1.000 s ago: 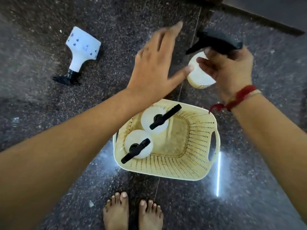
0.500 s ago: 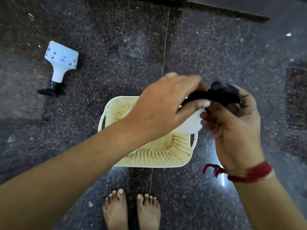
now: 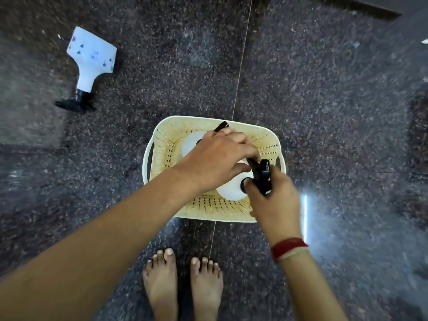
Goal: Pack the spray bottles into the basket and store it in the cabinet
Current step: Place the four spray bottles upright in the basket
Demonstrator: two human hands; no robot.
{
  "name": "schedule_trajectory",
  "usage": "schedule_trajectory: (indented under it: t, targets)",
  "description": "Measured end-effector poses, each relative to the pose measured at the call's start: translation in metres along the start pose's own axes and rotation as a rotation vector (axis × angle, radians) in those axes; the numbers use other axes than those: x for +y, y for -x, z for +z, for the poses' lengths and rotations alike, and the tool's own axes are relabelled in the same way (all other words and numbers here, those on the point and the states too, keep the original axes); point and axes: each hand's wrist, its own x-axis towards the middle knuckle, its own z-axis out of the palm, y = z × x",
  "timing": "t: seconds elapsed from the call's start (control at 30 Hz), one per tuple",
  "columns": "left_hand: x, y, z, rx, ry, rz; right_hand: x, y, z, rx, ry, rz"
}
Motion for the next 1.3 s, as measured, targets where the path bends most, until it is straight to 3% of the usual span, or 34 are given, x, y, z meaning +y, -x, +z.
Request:
schedule_trajectory:
  t: [0.17,0.3,0.53,0.73,0.93,1.03,1.13,1.3]
  targets:
    - [-0.004,0.012,0.011,0.006,0.226,-0.106,-0.018,0.011,0.046,-0.09,-0.842,0.594]
    - [0.003,0.015,0.026,-0.106,0.284,-0.154,-0.026,0.015,0.057,-0.125,-1.062,0.665]
    - [0.005,0.021,0.033,-0.075,0.368,-0.22,-0.022,0.018,0.052,-0.152,-1.099,0.657]
    - [0.001,0.028,0.036,-0.062,0.498,-0.267,-0.014,0.03,0.052,-0.166,-1.148,0.527]
    - [0.004,0.036,0.045,-0.002,0.657,-0.283,-0.007,0.027,0.053,-0.106,-0.952,0.474]
    - [0.009,0.036,0.046,0.039,0.621,-0.297,-0.004,0.021,0.049,-0.085,-0.971,0.513]
    - [0.004,0.039,0.031,0.235,0.625,-0.315,-0.004,0.016,0.045,-0.146,-0.957,0.542]
    - [-0.022,0.048,-0.022,0.605,0.724,-0.327,-0.007,0.017,0.018,-0.249,-0.564,0.562]
